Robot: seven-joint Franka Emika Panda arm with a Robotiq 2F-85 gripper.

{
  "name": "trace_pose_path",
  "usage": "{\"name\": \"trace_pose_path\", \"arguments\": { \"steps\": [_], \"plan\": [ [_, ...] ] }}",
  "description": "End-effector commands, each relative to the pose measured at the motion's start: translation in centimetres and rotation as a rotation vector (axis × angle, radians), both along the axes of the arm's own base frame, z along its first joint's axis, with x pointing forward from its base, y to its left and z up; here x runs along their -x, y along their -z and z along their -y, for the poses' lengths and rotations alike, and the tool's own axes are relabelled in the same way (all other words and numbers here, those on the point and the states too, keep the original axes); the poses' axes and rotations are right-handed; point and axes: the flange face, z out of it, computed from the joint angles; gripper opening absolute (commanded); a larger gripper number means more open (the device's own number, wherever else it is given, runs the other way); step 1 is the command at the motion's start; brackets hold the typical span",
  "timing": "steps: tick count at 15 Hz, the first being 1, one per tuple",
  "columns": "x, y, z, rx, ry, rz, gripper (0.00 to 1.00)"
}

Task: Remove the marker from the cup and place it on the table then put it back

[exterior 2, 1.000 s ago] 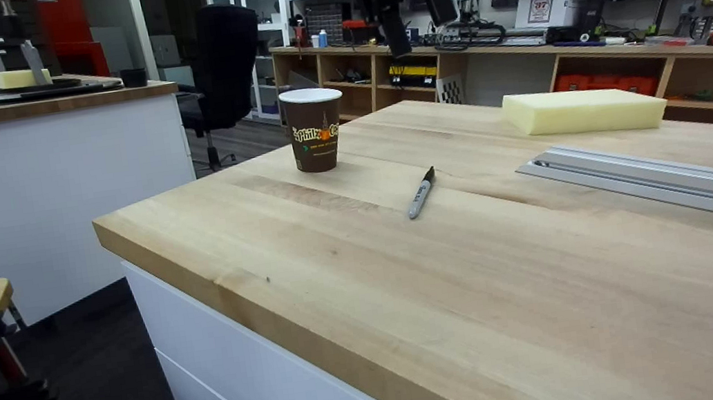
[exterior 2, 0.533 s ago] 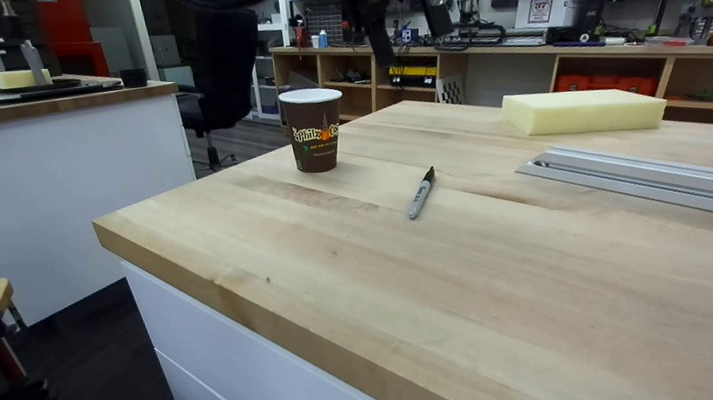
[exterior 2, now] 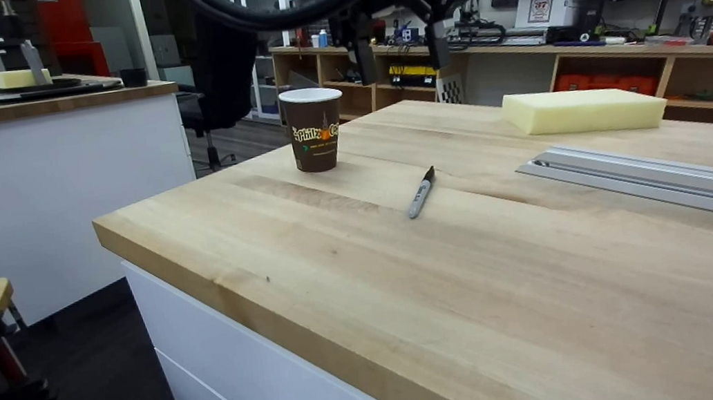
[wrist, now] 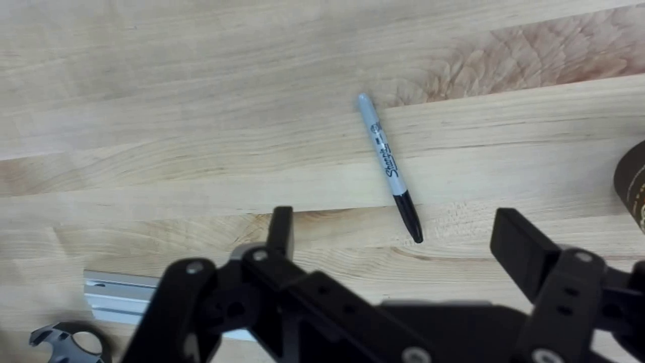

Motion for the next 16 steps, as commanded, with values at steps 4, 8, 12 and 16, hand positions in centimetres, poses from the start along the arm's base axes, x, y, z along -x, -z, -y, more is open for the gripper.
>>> {"name": "trace_pose_path", "arguments": {
  "steps": [4,8,12,16],
  "plan": [
    [-0.1,1.4,-1.6,-0.138,-0.112,-0.008,1.00],
    [0.5,3.6,-2.1,-0.170,-0.200,-0.102,1.00],
    [1.4,5.3,-1.5,-0.108,-0.248,-0.193,1.00],
    [2.0,6.2,-0.9,-0.063,-0.256,-0.223,1.00]
  ]
}}
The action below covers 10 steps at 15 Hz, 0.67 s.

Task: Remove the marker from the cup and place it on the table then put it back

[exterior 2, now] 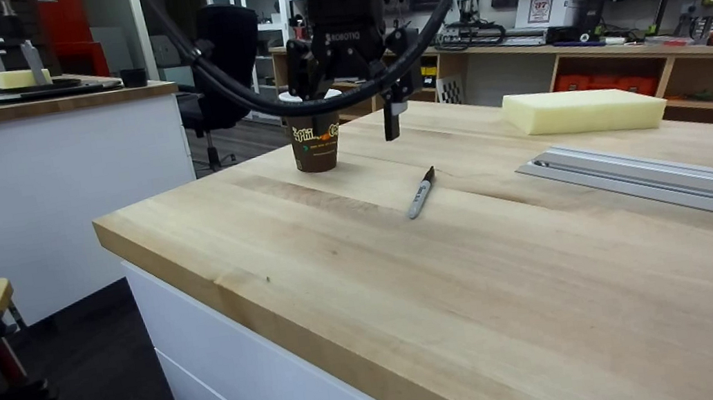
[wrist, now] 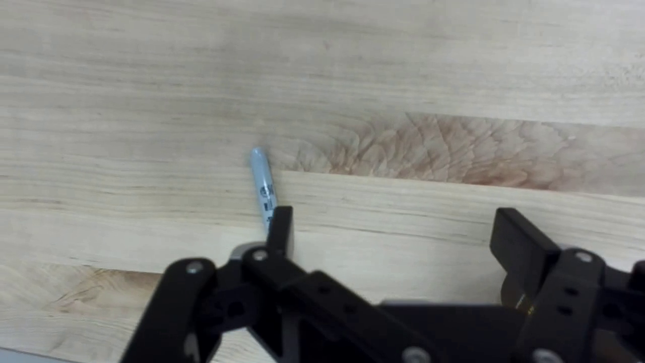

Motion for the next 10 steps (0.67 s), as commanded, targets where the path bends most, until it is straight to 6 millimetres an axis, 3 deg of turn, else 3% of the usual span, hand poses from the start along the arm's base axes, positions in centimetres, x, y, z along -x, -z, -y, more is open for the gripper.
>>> {"name": "trace_pose_path", "arguments": {
  "steps": [1,10],
  "plan": [
    [0.6,0.6,0.9,0.023,-0.037,-0.025,1.00],
    [0.1,4.2,2.7,-0.051,-0.123,-0.071,1.00]
  ]
}}
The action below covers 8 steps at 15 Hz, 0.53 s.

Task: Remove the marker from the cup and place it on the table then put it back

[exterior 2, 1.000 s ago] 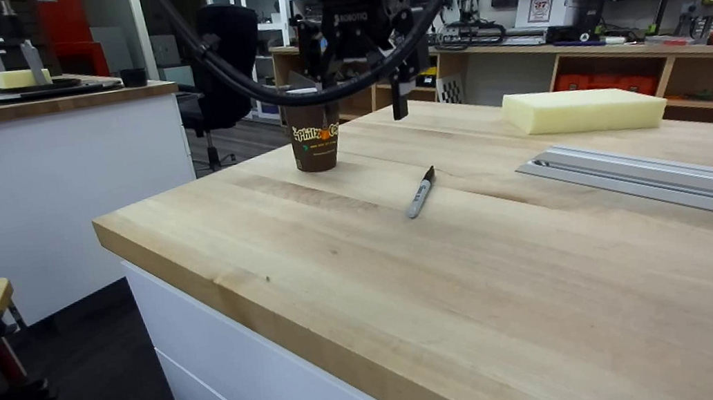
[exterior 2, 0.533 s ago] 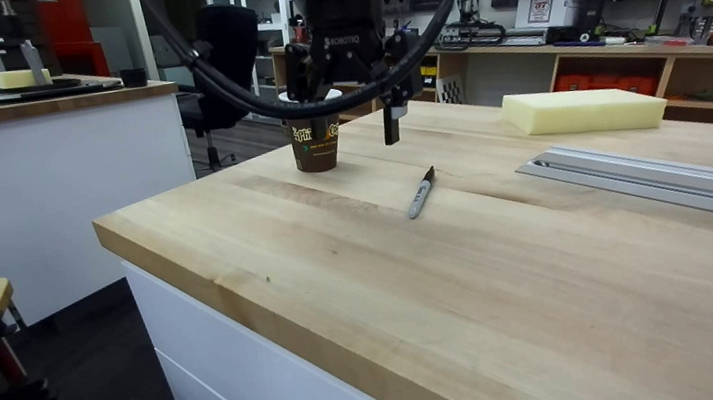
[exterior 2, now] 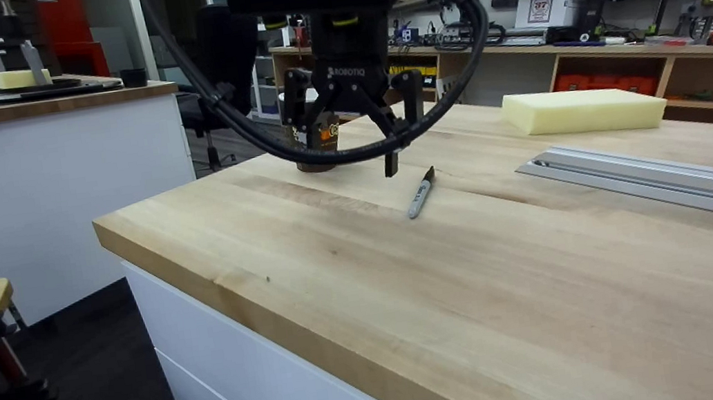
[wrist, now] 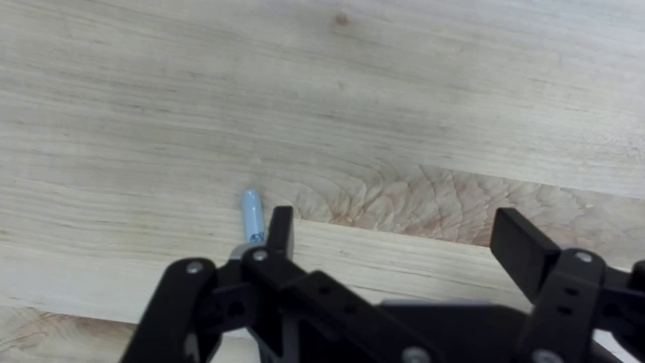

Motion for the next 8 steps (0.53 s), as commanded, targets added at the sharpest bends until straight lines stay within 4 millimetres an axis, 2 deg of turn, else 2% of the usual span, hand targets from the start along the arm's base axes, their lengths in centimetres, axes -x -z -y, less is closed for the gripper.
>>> {"name": "trace_pose_path", "arguments": {
  "steps": [1,4,8],
  "plan": [
    [-0.5,1.7,1.0,-0.023,-0.031,-0.006,1.00],
    [-0.9,2.7,1.2,-0.001,-0.056,0.018,1.00],
    [-2.1,1.6,1.9,0.003,-0.075,0.045,1.00]
  ]
}}
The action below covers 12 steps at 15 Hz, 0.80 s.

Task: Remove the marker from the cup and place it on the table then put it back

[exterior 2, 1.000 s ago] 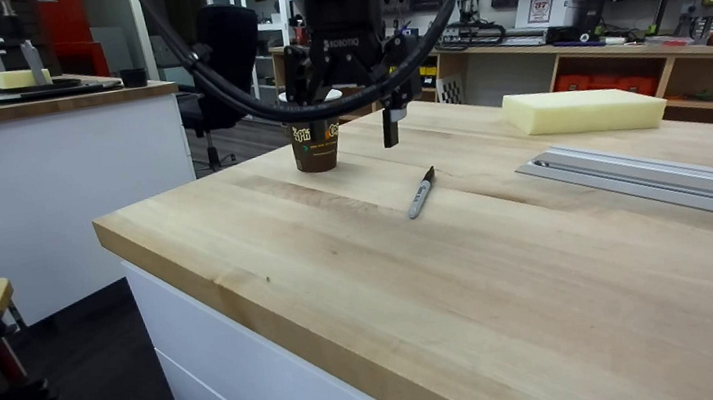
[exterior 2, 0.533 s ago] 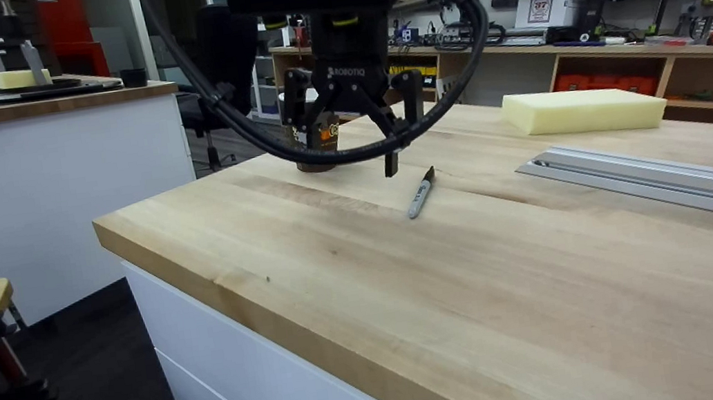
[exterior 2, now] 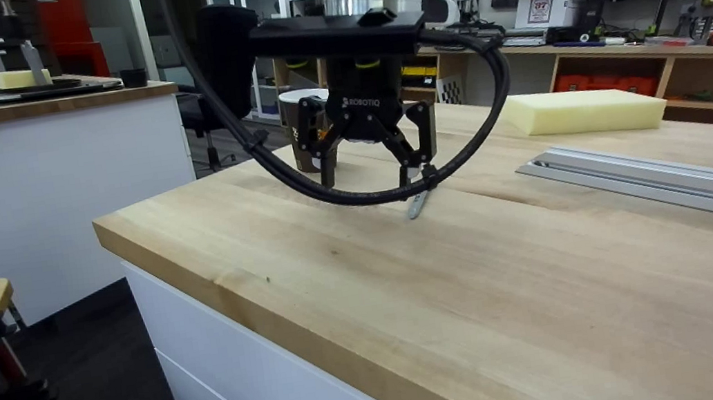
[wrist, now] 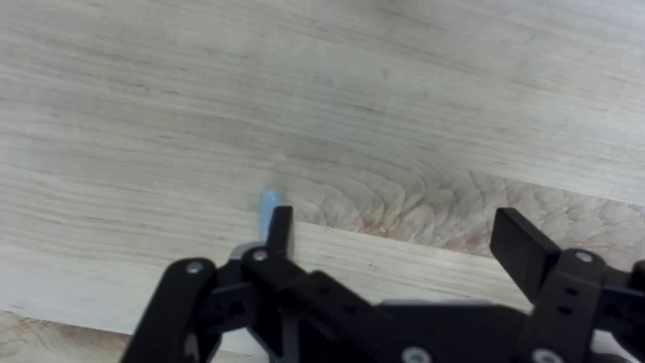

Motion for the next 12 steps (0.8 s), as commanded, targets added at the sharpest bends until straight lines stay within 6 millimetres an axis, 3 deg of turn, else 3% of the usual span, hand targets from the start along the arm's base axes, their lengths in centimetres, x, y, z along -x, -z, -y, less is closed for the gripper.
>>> {"name": "trace_pose_path", "arguments": {
  "steps": [1,8,9,12],
  "plan": [
    [-1.3,-1.4,1.2,0.010,-0.032,0.038,1.00],
    [-2.9,-0.9,3.2,-0.004,-0.054,0.038,0.98],
    [-3.0,-0.5,3.4,-0.010,-0.059,0.028,0.74],
    [-3.1,0.6,3.3,-0.017,-0.067,0.004,0.64]
  ]
}}
